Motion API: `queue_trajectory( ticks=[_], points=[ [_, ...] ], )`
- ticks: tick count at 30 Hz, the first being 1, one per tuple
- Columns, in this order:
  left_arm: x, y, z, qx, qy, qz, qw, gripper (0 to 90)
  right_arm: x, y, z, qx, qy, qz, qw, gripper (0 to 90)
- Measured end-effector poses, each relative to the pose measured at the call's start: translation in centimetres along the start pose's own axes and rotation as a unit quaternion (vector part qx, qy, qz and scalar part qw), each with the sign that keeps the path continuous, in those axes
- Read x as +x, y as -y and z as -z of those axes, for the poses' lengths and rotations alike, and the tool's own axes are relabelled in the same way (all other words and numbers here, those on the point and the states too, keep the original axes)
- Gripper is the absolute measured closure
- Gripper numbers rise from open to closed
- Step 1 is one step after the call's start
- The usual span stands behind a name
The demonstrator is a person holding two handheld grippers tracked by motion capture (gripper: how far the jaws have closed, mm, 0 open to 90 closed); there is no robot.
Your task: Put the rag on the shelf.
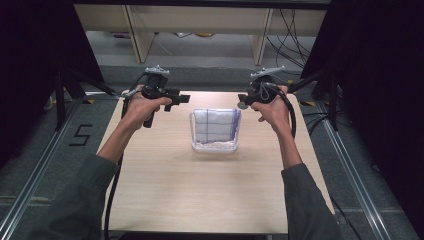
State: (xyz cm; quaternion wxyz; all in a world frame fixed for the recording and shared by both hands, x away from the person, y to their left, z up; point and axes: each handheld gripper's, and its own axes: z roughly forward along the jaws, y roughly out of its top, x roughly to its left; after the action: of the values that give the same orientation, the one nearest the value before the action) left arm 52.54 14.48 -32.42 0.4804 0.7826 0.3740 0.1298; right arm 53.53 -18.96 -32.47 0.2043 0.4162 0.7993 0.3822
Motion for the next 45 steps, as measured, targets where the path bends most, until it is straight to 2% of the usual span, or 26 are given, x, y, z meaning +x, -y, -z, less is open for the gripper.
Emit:
queue_trajectory(
  ticks=[3,4,5,9,11,19,23,28,29,31,32,33,40,45],
  points=[
    [-0.6,0.3,0.6,0.001,0.008,-0.014,0.9999,43.4,0.5,0.2,0.8,-0.004,0.002,0.011,0.9999,56.1],
    [-0.9,0.4,0.6,-0.004,0.01,-0.011,0.9999,42.9,0.7,0.2,0.9,-0.008,0.002,0.01,0.9999,55.7],
    [-1.0,0.4,0.7,0.001,0.01,-0.018,0.9998,42.5,0.8,0.2,1.1,-0.012,-0.001,0.022,0.9997,55.3],
    [-1.7,0.9,0.9,-0.002,0.018,-0.017,0.9997,41.4,1.7,0.5,1.9,-0.02,-0.01,0.032,0.9993,53.9],
    [-1.8,0.9,1.0,-0.003,0.019,-0.019,0.9996,41.4,1.8,0.6,1.8,-0.029,-0.006,0.033,0.999,53.5],
    [-2.6,1.5,1.6,-0.003,0.025,-0.017,0.9995,34.3,2.3,1.5,2.5,-0.022,-0.02,0.021,0.9993,47.5],
    [-3.0,2.0,1.9,0.004,0.026,-0.014,0.9995,28.9,2.7,2.1,3.1,-0.033,-0.021,0.014,0.9991,40.9],
    [-3.4,2.6,2.2,0.007,0.035,-0.014,0.9993,26.5,3.3,2.5,3.8,-0.044,-0.026,0.006,0.9987,37.1],
    [-3.5,2.7,2.2,0.006,0.034,-0.013,0.9993,25.7,3.5,2.7,4.1,-0.043,-0.028,0.012,0.9986,36.4],
    [-3.8,3.2,2.4,0.006,0.036,-0.012,0.9992,25.1,3.8,2.8,4.3,-0.041,-0.031,0.007,0.9987,36.5],
    [-4.0,3.6,2.6,0.006,0.037,-0.016,0.9992,24.6,4.1,3.1,4.5,-0.052,-0.037,0.015,0.9978,36.1],
    [-4.1,3.8,2.7,0.007,0.04,-0.017,0.999,24.6,4.2,3.2,4.7,-0.051,-0.035,0.021,0.9979,35.6],
    [-4.6,5.1,3.3,0.004,0.044,-0.019,0.9989,24.6,5.1,4.1,5.3,-0.046,-0.037,0.018,0.9981,34.5],
    [-5.2,6.2,3.9,0.001,0.048,-0.021,0.9986,24.6,5.6,5.4,5.2,-0.055,-0.05,0.026,0.9969,34.4]
  ],
)
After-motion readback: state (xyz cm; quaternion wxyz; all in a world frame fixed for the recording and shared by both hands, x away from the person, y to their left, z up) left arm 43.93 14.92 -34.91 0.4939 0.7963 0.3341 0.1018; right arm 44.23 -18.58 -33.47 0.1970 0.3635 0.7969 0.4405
